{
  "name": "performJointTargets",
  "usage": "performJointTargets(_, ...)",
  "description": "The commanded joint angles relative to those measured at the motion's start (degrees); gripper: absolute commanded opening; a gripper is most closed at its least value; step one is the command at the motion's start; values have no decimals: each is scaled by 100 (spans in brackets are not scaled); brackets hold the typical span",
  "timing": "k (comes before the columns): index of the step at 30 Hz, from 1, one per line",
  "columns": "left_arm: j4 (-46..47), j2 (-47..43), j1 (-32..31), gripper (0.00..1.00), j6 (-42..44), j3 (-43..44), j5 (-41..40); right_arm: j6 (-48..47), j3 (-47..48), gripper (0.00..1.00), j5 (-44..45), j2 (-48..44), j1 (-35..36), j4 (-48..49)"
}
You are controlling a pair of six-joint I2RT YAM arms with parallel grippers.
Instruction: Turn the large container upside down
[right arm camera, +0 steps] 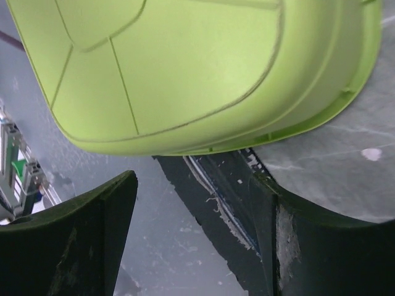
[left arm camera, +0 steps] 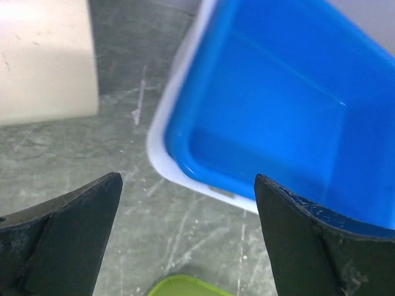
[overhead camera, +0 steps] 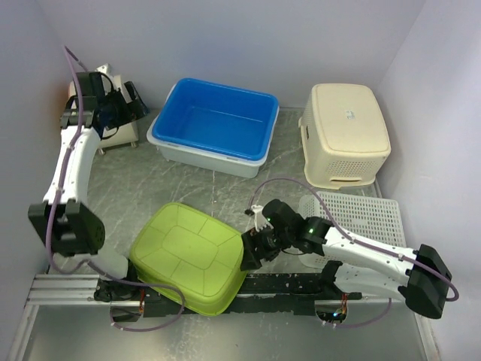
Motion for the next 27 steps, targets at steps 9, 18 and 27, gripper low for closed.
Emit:
performJointTargets(9, -838, -2049, -634, 100, 94, -1663, -302, 532, -97, 74, 769, 955, 614, 1773)
performJointTargets(18, -1200, -2431, -633, 99, 179, -2232, -354, -235, 1268, 78, 2189, 1820, 415, 1271)
performJointTargets(27, -1301, -2488, -625, 100, 168, -2854, -564, 52, 626, 79, 1563, 967, 301, 876)
